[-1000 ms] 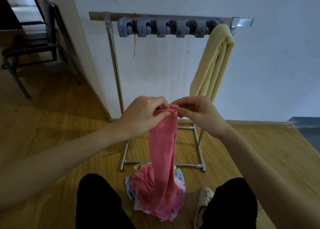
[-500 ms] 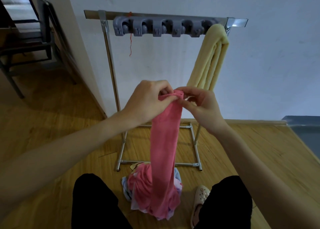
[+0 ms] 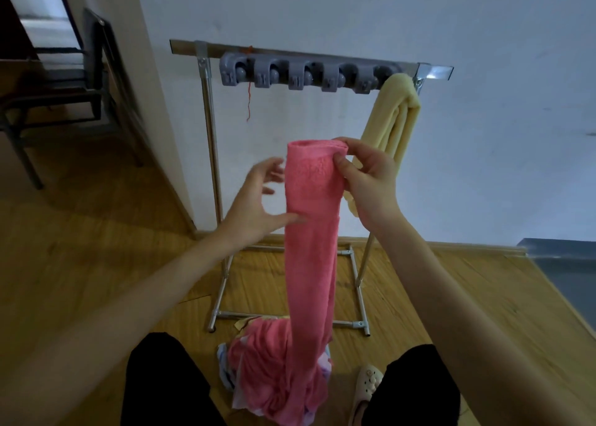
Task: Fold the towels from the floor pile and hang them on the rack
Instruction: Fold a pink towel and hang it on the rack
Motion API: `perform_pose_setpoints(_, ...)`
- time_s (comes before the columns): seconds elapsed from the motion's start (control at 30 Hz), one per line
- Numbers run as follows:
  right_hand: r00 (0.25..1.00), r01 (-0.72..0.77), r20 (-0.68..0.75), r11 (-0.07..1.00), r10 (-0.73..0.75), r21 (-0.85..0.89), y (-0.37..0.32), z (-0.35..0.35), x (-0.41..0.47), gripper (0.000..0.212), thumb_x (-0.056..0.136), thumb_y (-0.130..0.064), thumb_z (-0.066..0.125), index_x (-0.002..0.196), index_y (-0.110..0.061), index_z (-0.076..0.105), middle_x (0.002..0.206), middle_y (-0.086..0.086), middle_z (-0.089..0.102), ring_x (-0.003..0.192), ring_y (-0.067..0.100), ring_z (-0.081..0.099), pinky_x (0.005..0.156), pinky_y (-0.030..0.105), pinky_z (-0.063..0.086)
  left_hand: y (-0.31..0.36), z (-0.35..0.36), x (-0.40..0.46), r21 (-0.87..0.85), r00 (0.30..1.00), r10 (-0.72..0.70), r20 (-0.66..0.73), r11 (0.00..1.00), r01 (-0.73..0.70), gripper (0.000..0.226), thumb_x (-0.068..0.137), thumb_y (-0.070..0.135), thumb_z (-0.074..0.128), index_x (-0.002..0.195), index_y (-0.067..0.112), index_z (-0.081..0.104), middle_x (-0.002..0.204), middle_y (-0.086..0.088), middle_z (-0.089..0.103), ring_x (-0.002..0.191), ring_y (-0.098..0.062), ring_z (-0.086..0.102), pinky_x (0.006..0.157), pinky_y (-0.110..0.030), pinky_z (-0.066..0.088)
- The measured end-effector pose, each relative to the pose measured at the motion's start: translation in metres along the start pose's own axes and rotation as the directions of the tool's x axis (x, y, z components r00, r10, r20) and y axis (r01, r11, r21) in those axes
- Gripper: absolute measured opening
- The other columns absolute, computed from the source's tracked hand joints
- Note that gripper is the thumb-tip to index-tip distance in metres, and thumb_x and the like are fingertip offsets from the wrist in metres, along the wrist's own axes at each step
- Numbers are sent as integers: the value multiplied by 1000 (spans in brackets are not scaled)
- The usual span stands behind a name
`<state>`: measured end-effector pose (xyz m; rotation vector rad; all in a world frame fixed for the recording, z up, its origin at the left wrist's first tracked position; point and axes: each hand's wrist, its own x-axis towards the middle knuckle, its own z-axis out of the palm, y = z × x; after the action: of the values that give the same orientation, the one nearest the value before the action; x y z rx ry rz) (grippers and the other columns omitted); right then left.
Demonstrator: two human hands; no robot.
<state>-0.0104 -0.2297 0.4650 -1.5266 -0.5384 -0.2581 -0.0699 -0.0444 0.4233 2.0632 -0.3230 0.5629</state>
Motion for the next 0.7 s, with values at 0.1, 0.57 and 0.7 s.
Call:
perform_pose_setpoints(0.1, 998, -62, 13, 996, 62, 68, 3, 3, -4, 18, 88, -11, 61, 104, -9, 70, 97, 5, 69, 84, 15, 61, 66, 27, 51, -40, 22, -23, -184, 950, -228, 211, 946, 268, 45, 66, 7, 83, 102, 25, 62, 94, 12, 71, 88, 2, 65, 82, -19, 52)
perform_pose_setpoints(0.57, 910, -157, -338, 955, 239, 252, 11, -12, -5, 20, 90, -3, 55, 106, -7, 66, 107, 16, 65, 96, 24, 63, 81, 34, 55, -132, 85, -75, -2, 786, -494, 371, 846, 533, 36, 78, 32, 76, 98, 3, 69, 95, -7, 70, 87, -18, 66, 77, -30, 54)
perform_pose_setpoints(0.7, 781, -353, -461, 907, 421, 231, 49, -29, -31, 17, 92, -2, 50, 108, -8, 54, 109, 10, 59, 98, 20, 61, 75, 29, 56, -140, 70, -68, -2, 741, -592, 315, 781, 625, 17, 83, 25, 71, 99, 21, 68, 97, 5, 67, 94, -13, 61, 77, -19, 48)
